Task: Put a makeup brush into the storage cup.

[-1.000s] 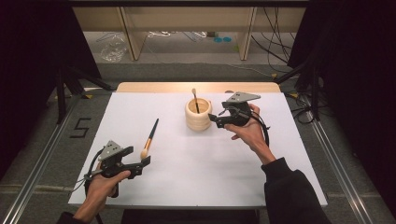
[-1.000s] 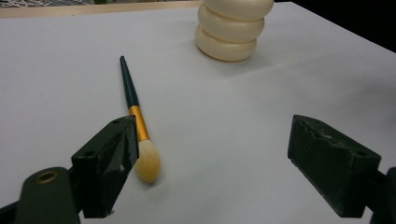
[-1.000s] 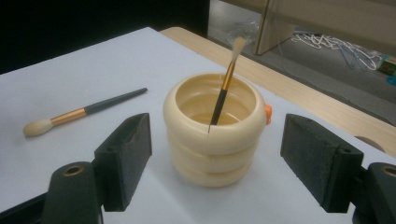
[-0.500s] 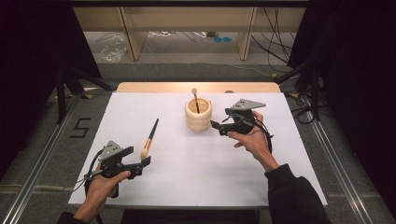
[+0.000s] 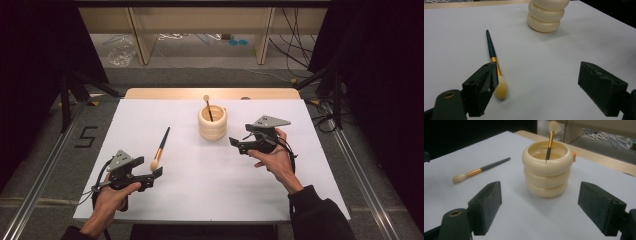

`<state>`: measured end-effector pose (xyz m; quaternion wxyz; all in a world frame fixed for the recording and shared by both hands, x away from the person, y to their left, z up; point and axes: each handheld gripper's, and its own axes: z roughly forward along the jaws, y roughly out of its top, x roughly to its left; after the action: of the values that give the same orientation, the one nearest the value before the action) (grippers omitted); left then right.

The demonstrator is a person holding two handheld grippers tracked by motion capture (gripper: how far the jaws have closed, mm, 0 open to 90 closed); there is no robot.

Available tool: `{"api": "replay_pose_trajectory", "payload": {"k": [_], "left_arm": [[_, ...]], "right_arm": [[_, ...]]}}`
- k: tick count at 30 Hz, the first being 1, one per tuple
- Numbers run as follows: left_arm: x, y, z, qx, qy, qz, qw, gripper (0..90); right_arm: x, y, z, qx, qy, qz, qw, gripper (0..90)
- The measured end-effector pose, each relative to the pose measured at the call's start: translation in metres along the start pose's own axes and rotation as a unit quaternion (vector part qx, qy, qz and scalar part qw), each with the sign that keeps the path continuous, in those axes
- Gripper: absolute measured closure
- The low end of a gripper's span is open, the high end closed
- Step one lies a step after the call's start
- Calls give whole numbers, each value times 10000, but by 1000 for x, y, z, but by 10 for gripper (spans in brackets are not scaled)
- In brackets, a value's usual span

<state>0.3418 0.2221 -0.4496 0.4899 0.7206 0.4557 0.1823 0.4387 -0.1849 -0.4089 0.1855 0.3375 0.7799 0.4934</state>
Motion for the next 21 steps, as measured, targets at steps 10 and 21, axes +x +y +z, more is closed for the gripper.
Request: {"api": "replay_pose_trajectory", "payload": {"k": [10, 21], "left_arm": [[-1, 0, 0, -2, -2, -70, 10000, 164], [-1, 0, 0, 0, 13, -85, 10000, 165]], "right_arm": [[6, -16, -8, -18, -4, 76, 10000, 201], [12, -27, -17, 12, 8, 122, 9999, 198]]}}
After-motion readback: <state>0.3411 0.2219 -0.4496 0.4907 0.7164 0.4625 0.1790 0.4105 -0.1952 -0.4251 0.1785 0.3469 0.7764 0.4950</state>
